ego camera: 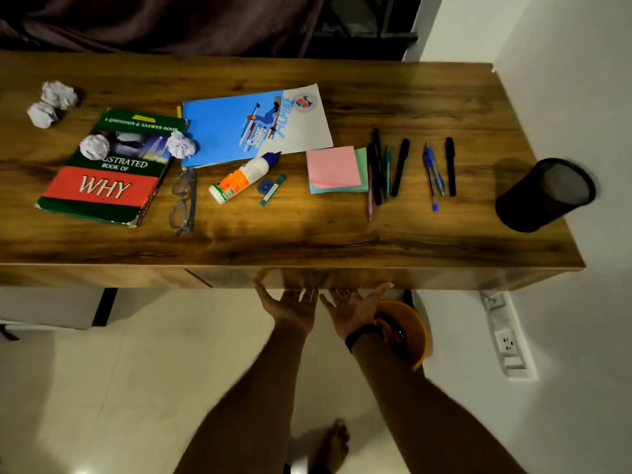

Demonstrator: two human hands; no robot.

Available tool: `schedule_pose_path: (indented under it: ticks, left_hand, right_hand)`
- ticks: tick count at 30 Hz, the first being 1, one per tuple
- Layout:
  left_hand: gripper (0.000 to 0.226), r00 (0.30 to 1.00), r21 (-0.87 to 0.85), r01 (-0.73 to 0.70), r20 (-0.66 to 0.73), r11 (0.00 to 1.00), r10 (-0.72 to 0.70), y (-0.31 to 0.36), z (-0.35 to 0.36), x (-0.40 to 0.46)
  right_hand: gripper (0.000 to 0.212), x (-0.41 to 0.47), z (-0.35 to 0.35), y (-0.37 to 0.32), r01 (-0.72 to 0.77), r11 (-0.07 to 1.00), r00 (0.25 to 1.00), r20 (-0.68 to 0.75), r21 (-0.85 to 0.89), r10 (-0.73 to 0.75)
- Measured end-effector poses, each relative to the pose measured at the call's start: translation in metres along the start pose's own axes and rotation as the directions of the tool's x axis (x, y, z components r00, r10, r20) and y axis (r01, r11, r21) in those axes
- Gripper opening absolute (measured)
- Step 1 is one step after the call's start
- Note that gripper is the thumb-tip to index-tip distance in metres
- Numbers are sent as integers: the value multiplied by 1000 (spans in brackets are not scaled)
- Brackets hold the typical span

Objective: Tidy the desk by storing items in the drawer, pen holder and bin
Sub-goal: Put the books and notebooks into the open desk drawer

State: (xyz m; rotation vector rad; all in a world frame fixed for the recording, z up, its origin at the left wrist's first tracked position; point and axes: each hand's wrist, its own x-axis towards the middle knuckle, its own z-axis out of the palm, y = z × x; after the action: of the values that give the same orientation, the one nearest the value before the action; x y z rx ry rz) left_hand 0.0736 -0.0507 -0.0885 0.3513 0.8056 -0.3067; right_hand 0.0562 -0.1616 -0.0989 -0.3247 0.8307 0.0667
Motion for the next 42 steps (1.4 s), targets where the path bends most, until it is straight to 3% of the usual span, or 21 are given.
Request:
schedule_pose_path:
  ticks: [9,13,17,21,22,23,24,25,26,27,29,30,31,32,33,35,36,42]
  left_hand:
    - [108,994,98,43,-100,994,-33,5,13,-2]
    - [111,984,117,52,-174,992,-31,3,6,0]
    - [109,965,129,31,-262,991,4,-7,-11,-21]
    - [99,930,95,48,-367,994,-10,-2,-24,-60]
    - [96,911,145,35,-412,989,28,1,-21,-72]
    - [95,879,296,-13,-451,955,152,3,-17,-86]
    - [97,817,488,-97,-459,868,349,5,-20,-99]
    - [101,770,712,-111,-379,694,512,6,-20,-112]
    - [101,760,830,-144,-256,539,597,9,-16,-127]
    - [93,713,939,-90,-171,331,680,8,-22,-148]
    - [73,568,989,-140,124,-54,814,6,-27,-172]
    - [67,508,963,-159,270,-219,818,3,-27,-177]
    - [64,540,900,-139,419,-413,730,9,-33,-181]
    - [60,599,791,-131,544,-597,588,16,-40,-178]
    - [55,679,682,-114,585,-722,444,24,-46,-176]
    - [45,777,529,-124,578,-840,249,39,-53,-170]
    - [42,791,491,-133,576,-861,206,44,-56,-169]
    - [33,798,477,-150,576,-866,179,37,-81,-189]
  right_hand:
    - [124,-1,7,-3,-20,1000,1000,8,-16,20]
    - [113,-2,1,6,-16,995,1000,-10,102,17]
    - [109,-30,-20,23,7,998,990,-140,-57,-15]
    - [101,-70,-39,26,-60,990,971,-238,-125,29]
    - [95,-82,-41,25,-76,983,962,-273,-167,27]
    - [83,-96,-42,26,-57,965,948,-317,-256,-28]
    - [66,-110,-42,28,-2,906,921,-353,-423,-162]
    - [49,-128,-40,31,84,760,856,-344,-645,-386]
    - [40,-145,-36,33,150,512,740,-248,-846,-626]
    - [38,-162,-31,35,187,222,630,-57,-957,-775]
    - [37,-185,-15,36,250,-269,514,363,-930,-778]
    - [35,-190,-7,34,272,-439,498,516,-856,-697]
    - [33,-188,-3,32,269,-564,519,611,-781,-598]
    - [33,-186,3,28,247,-651,594,643,-718,-484]
    - [37,-181,6,23,224,-709,698,617,-669,-363]
    - [45,-170,1,15,195,-775,860,485,-601,-160]
    - [48,-167,-3,12,192,-792,894,436,-579,-102]
    - [46,-190,-31,16,248,-769,876,476,-590,-82]
